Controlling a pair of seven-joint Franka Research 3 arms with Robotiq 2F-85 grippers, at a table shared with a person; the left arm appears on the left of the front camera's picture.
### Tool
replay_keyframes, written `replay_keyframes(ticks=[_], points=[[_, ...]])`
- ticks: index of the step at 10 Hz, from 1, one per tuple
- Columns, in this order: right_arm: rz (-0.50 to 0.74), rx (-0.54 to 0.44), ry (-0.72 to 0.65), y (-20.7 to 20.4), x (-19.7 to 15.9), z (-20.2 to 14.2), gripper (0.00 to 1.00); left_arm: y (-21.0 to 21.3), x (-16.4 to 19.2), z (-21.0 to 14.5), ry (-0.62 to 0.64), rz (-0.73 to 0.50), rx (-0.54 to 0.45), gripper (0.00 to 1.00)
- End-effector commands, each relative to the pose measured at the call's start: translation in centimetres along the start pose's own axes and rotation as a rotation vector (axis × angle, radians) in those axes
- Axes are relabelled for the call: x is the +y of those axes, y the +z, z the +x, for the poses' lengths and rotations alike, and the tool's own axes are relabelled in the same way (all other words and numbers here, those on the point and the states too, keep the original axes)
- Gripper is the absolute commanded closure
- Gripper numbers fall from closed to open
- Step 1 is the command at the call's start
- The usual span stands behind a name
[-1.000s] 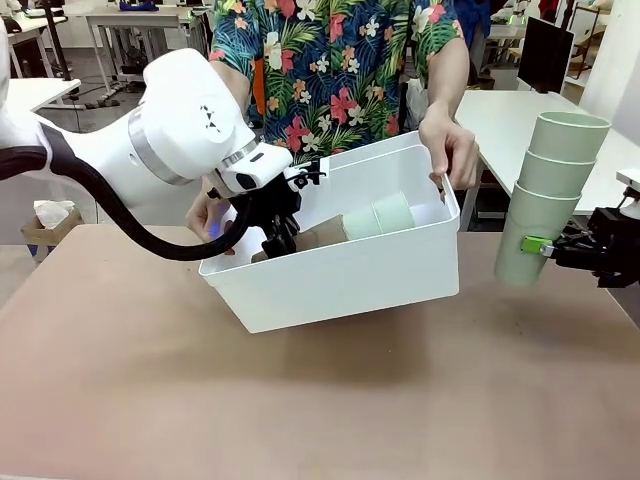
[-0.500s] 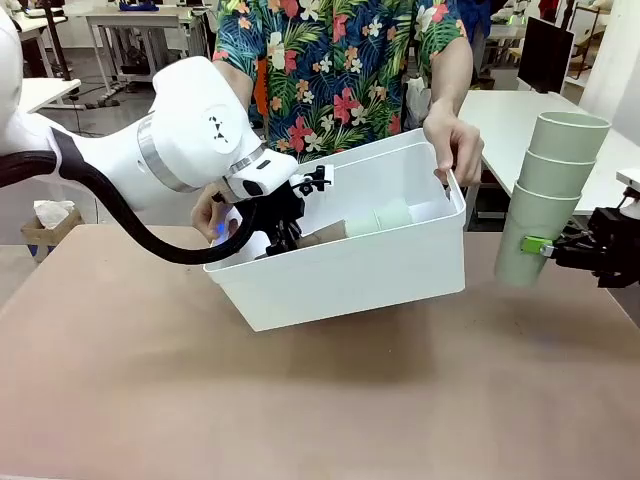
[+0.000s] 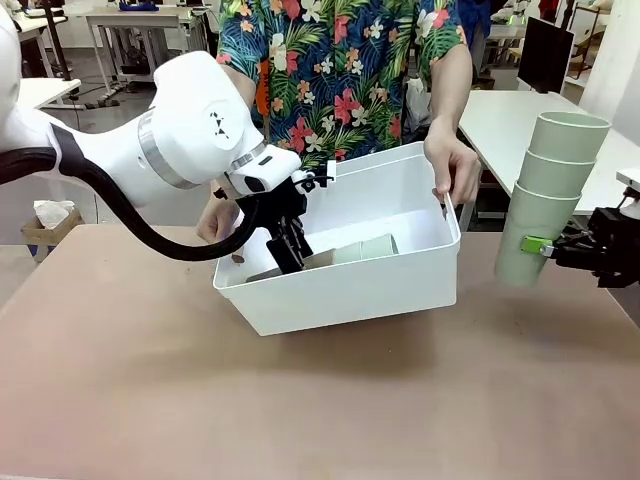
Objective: Stack the cups and store them in the basket.
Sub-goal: Place the stack of Reusable plastic cups into the Pantry Basket.
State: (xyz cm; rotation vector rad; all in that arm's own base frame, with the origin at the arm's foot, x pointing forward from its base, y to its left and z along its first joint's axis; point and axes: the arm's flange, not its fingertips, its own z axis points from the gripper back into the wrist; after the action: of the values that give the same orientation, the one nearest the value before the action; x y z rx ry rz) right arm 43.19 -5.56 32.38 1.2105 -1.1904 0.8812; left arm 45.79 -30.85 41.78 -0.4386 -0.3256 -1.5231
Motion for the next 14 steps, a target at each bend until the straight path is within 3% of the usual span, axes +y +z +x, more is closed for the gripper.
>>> replay_keyframes(ticks=[1,4,7,11,14], points=[[0.002,-0.002,0.01,-0.2,0.1,0.5,0.14,1.9,-0.5,0.9,0.014,0.002,-0.014,0.0],[0.002,-0.002,0.01,-0.2,0.1,0.5,0.14,7.5,-1.4,1.5,-0.003,0.031,-0.092,0.0],[0.002,-0.002,0.01,-0.2,0.1,0.5,0.14,16.4,-2.5,-1.0,0.0,0.048,-0.256,0.0],[0.002,-0.002,0.01,-0.2,0.1,0.5,0.14,27.3,-4.2,-10.3,0.004,0.111,-0.498,0.0],[0.002,-0.002,0.01,-0.2,0.1,0.5,0.14,29.9,-5.3,-19.0,0.022,0.142,-0.555,0.0]])
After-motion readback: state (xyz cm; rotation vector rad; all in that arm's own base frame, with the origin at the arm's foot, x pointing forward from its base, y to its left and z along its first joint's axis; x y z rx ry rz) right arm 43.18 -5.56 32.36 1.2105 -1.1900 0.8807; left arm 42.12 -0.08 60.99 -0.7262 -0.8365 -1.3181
